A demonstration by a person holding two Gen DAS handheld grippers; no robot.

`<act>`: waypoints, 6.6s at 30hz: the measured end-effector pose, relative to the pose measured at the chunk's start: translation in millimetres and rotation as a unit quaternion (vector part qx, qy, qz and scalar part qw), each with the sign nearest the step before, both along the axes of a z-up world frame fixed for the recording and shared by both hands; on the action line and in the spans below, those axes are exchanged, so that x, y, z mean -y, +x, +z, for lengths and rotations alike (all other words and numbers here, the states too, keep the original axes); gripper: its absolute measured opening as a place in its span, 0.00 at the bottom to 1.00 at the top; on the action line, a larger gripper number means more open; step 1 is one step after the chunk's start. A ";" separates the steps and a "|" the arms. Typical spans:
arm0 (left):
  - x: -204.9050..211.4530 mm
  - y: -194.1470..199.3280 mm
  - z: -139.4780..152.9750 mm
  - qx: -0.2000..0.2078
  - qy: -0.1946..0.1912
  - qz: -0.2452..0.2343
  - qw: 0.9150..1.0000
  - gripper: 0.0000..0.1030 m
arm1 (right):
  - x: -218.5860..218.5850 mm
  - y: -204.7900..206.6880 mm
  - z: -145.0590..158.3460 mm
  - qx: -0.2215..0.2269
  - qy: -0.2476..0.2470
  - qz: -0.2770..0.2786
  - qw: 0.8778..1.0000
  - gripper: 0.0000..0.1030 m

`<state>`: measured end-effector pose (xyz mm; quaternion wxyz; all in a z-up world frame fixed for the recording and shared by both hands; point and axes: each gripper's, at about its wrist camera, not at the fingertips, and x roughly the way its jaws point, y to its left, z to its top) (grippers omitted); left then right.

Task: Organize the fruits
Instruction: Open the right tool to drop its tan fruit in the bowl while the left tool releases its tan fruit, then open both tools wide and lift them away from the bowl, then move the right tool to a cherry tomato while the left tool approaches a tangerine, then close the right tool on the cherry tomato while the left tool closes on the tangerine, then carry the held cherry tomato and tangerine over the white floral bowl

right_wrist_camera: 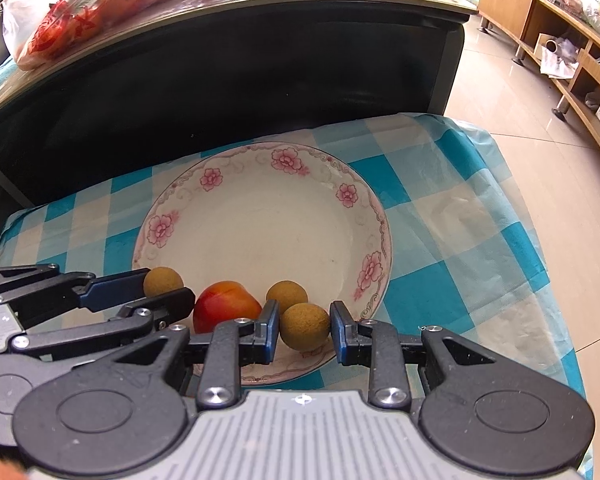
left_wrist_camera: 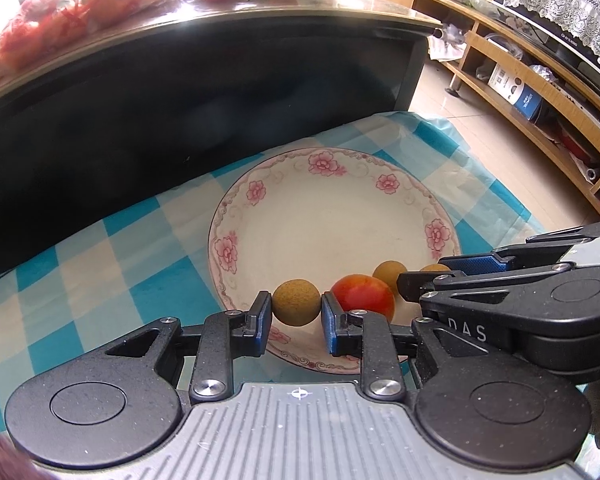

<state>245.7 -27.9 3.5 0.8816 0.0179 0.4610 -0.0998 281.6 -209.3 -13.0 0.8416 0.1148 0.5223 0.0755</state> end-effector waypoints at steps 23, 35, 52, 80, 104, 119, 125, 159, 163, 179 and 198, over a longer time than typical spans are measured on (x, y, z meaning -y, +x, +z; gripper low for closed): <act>-3.4 1.0 3.8 0.006 -0.006 0.015 1.000 0.39 | 4.6 1.3 2.1 0.002 0.014 -0.014 1.000 0.31; -8.0 -5.8 12.7 0.018 -0.011 0.019 1.000 0.48 | 7.1 -4.9 11.1 0.014 0.018 -0.024 0.999 0.32; -17.4 -27.2 25.9 0.040 0.001 0.023 0.999 0.57 | -2.1 -24.8 26.7 0.027 0.023 -0.009 0.999 0.32; -51.2 -74.7 13.1 -0.002 -0.004 0.051 0.999 0.56 | -47.4 -60.5 23.8 0.008 0.026 0.038 0.999 0.32; -85.5 -92.0 -2.6 -0.021 0.001 0.083 0.996 0.61 | -65.3 -79.3 23.1 0.001 0.054 0.062 0.997 0.35; -98.9 -96.2 1.0 -0.019 -0.010 0.098 0.995 0.56 | -67.0 -85.1 22.2 -0.001 0.062 0.073 0.995 0.37; -102.7 -94.3 -8.2 -0.036 0.001 0.108 0.993 0.54 | -69.9 -89.5 18.5 -0.007 0.061 0.081 0.995 0.37; -84.8 -103.1 -22.2 -0.045 0.034 0.066 0.996 0.41 | -95.9 -103.7 -0.6 -0.031 0.052 0.116 0.991 0.38; -82.7 -104.2 -22.4 -0.044 0.036 0.064 0.996 0.41 | -98.0 -104.9 0.3 -0.017 0.034 0.123 0.992 0.36; -71.3 -118.6 -18.7 -0.044 0.037 0.043 0.997 0.40 | -85.1 -115.6 8.5 -0.002 0.019 0.125 0.992 0.31; -50.4 -134.5 -25.9 -0.050 0.055 0.003 0.997 0.44 | -82.0 -129.7 -2.3 -0.017 0.001 0.139 0.990 0.32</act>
